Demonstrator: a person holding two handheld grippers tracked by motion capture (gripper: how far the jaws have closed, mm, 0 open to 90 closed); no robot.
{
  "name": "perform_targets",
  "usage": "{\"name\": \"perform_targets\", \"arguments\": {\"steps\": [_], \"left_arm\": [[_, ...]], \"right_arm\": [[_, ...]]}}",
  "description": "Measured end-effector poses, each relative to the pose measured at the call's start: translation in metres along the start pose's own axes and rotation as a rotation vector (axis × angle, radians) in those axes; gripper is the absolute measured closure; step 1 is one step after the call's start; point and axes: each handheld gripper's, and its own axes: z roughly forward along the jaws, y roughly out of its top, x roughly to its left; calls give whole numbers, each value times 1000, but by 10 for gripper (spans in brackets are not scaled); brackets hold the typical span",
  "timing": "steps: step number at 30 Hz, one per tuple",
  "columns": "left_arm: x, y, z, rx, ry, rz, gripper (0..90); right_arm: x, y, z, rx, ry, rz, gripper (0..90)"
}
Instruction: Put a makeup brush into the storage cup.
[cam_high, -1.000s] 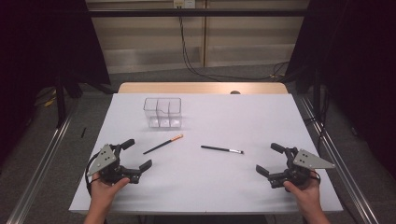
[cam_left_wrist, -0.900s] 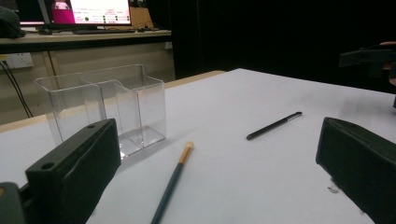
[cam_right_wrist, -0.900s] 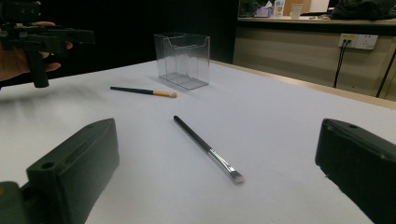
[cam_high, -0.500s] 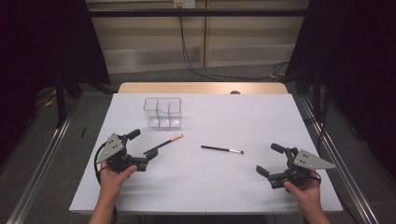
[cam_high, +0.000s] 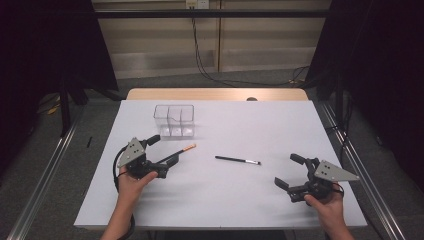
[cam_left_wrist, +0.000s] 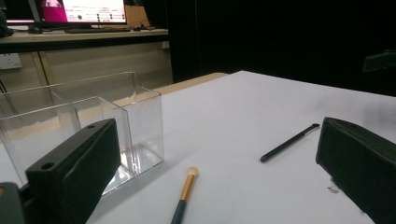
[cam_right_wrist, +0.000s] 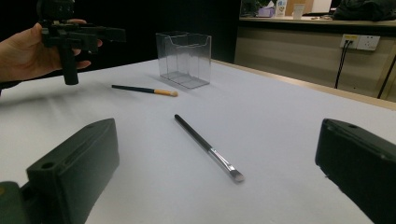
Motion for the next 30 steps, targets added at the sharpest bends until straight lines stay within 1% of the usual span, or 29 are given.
{"name": "perform_targets", "arguments": {"steps": [3,13,19,21,22,24,27,29,30], "left_arm": [[0,1,4,7,-1,8,0],[2,0,18,5,-3,-11,0],[3,2,24,10,-4,-6,0],[5,3,26,18,6,-14,0],[6,3,26,26,11,-11,0],[7,3,27,30,11,-13,0],[8,3,31,71,10,-12,0],[9,4,33,89,10,-7,0],[9,4,33,89,10,-7,0]], "right_arm": [[0,0,0,-1,0,-1,0],[0,0,-1,4,6,-11,0],[0,1,-1,6,7,-18,0],[0,1,-1,5,7,-19,0],[0,1,-1,5,8,-17,0],[-1,1,-1,5,10,-17,0],[-1,1,-2,5,10,-16,0],[-2,1,-2,5,10,-16,0],[-2,1,-2,5,10,-16,0]]}}
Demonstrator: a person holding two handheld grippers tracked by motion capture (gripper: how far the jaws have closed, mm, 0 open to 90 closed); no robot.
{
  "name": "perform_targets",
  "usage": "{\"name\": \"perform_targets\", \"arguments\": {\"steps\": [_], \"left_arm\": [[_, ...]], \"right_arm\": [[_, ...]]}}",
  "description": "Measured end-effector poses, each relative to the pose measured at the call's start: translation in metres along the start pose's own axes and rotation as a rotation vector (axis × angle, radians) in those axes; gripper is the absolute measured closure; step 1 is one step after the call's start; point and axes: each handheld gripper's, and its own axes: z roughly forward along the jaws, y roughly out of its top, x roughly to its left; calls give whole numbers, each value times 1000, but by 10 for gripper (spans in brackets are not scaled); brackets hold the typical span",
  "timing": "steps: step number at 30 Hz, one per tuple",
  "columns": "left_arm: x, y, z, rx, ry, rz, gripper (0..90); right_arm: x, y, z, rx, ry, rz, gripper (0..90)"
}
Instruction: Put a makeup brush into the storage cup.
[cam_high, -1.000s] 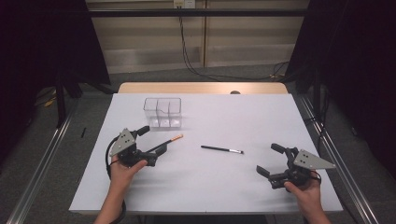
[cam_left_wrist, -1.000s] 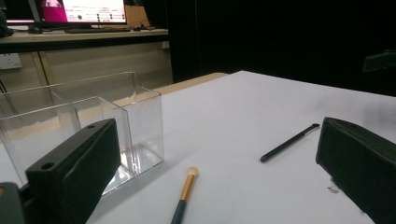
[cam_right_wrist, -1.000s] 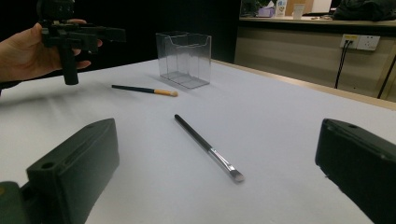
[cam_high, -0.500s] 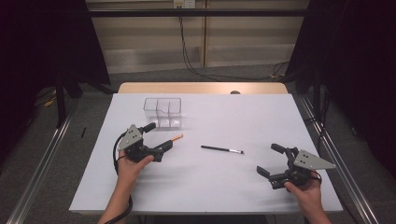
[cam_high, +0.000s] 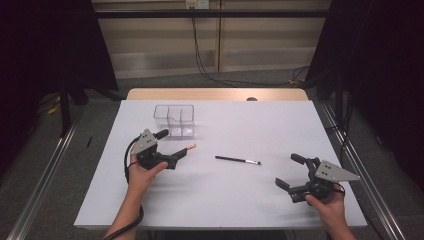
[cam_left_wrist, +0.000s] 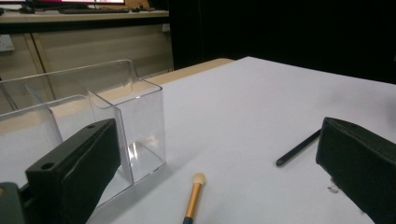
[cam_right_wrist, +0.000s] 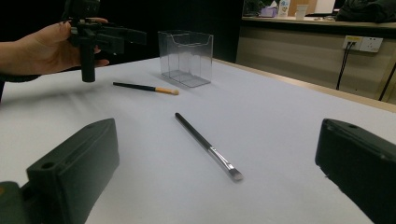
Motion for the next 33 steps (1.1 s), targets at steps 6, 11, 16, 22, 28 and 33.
{"name": "perform_targets", "arguments": {"steps": [6,11,16,22,28,33], "left_arm": [[6,6,9,111,-2,8,0],[9,8,13,170,-6,-3,0],[12,11,18,243,-12,-11,0],[15,17,27,372,-22,-33,0],[16,21,32,449,-41,-25,0],[19,26,39,555,-39,-34,0]], "right_arm": [[-1,0,0,-2,1,-1,0],[-1,0,0,3,1,-2,0],[-1,0,-1,4,1,-1,0],[-2,-1,-1,3,1,0,0],[-3,-1,-1,4,1,4,0],[-3,-1,-1,4,2,3,0]]}}
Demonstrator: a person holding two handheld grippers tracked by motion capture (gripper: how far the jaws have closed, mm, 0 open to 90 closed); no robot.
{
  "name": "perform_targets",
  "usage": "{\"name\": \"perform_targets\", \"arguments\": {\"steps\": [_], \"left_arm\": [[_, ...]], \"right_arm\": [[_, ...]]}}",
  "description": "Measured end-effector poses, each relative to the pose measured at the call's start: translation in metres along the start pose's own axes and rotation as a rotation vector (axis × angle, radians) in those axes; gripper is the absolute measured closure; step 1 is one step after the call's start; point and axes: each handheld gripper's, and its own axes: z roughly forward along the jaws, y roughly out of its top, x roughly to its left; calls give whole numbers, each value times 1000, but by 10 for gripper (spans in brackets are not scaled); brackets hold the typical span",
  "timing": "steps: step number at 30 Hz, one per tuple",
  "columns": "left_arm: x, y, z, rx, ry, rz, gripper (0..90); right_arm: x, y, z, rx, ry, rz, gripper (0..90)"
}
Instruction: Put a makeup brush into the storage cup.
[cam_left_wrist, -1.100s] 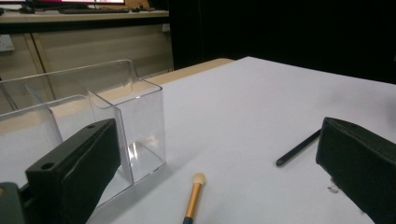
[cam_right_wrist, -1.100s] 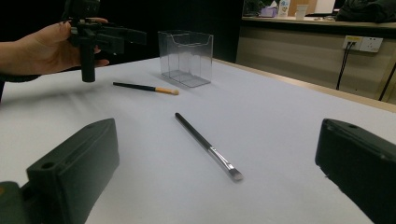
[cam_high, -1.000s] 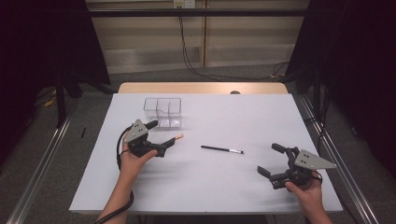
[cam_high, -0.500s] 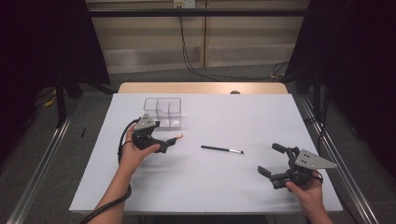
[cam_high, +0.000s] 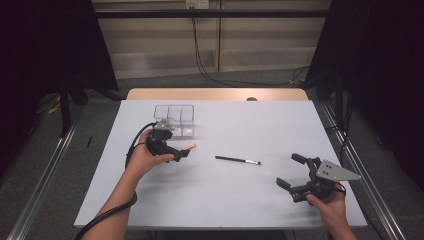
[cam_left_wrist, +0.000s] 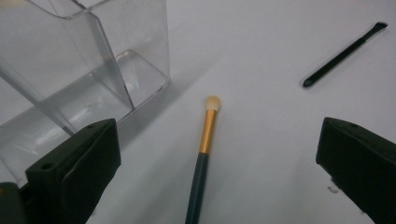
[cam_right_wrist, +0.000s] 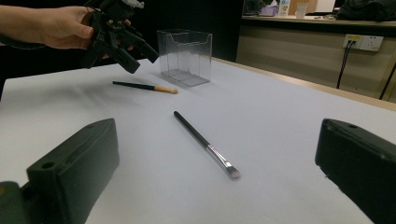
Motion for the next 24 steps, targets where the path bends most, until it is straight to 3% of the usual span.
{"name": "perform_targets", "arguments": {"steps": [7,9,18,24], "left_arm": [[3,8,4,111,5,3,0],[4,11,7,167,-3,0,0],[6,14,13,270,-10,-14,11],[8,19,14,335,-8,5,51]], "right_arm": [[0,0,0,-2,-1,1,0],[-1,0,-1,-1,0,3,0],[-2,-1,-1,-3,-4,7,0],[-2,-1,0,0,0,8,0]]}}
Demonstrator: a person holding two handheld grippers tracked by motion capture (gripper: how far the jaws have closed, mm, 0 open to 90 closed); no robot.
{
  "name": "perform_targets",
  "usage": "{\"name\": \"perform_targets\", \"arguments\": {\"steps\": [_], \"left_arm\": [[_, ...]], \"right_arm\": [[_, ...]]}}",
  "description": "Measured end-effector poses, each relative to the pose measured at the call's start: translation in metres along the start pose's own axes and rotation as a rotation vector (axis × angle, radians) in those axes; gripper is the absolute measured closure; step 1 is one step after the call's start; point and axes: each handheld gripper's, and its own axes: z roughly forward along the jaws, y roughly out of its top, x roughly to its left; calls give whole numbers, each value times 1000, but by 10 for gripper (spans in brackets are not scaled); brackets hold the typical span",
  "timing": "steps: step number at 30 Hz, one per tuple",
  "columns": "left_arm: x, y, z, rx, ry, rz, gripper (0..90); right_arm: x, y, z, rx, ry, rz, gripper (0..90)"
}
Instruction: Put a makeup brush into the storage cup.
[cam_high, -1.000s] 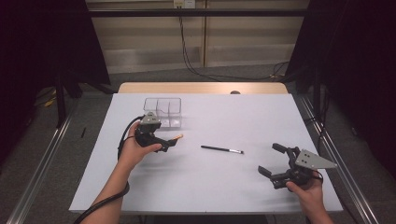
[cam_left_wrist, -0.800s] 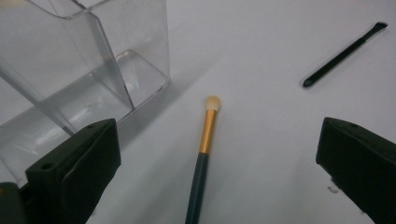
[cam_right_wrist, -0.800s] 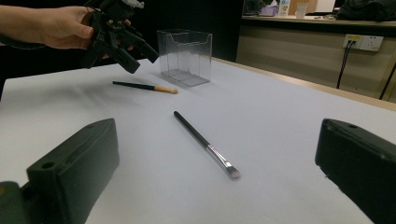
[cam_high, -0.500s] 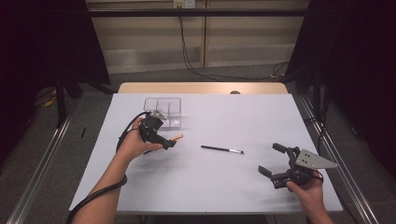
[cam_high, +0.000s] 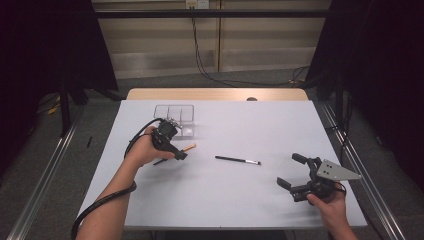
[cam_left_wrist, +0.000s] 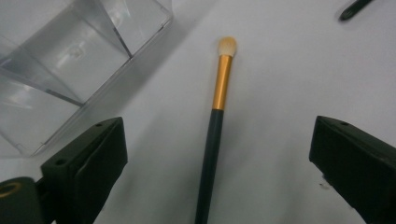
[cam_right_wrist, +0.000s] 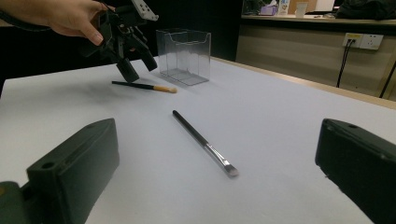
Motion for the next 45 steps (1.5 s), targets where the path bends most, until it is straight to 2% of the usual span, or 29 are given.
{"name": "perform_targets", "arguments": {"steps": [3,4,7,8,9,10,11,15,19,21,22,24,25,27,28,30,34,41,45], "left_arm": [[1,1,0,30,-4,14,92],[1,1,0,29,-5,14,143],[3,2,-1,29,-16,9,186],[3,3,-2,37,-13,11,248],[3,3,-2,37,-13,11,269],[3,3,-1,35,-14,8,286],[4,4,-2,52,-18,28,297],[4,7,-3,57,-37,21,349],[5,10,-3,84,-31,48,408],[3,11,-1,87,-46,51,444],[3,12,-1,99,-46,72,449],[2,13,0,99,-44,71,459],[2,15,0,113,-52,77,492],[1,16,2,106,-54,68,535],[2,16,2,119,-54,82,535],[1,17,4,123,-61,72,594],[0,20,8,168,-53,97,638],[-3,24,13,180,-60,110,703],[-4,26,16,211,-59,130,739]], "right_arm": [[0,0,0,2,0,-3,0],[-1,0,-1,1,1,-5,0],[-1,0,-1,3,0,-3,0],[-1,0,-1,2,-1,-3,0],[-1,0,-1,2,-1,-3,0],[-1,0,-1,1,-1,-1,0],[-1,0,-1,0,0,-1,0],[0,0,-1,3,3,-5,0],[0,0,-1,4,4,-5,0],[-1,0,-1,3,5,-4,0],[-1,0,-1,3,3,-5,0],[-1,0,-1,3,3,-5,0],[-1,0,-1,4,4,-6,0],[-1,0,-1,6,5,-4,0],[-1,0,-1,6,5,-4,0],[-1,0,-1,8,5,-4,0],[-1,0,-2,6,4,-5,0],[-1,0,-2,6,5,-8,0],[-1,0,-2,8,6,-8,0]]}}
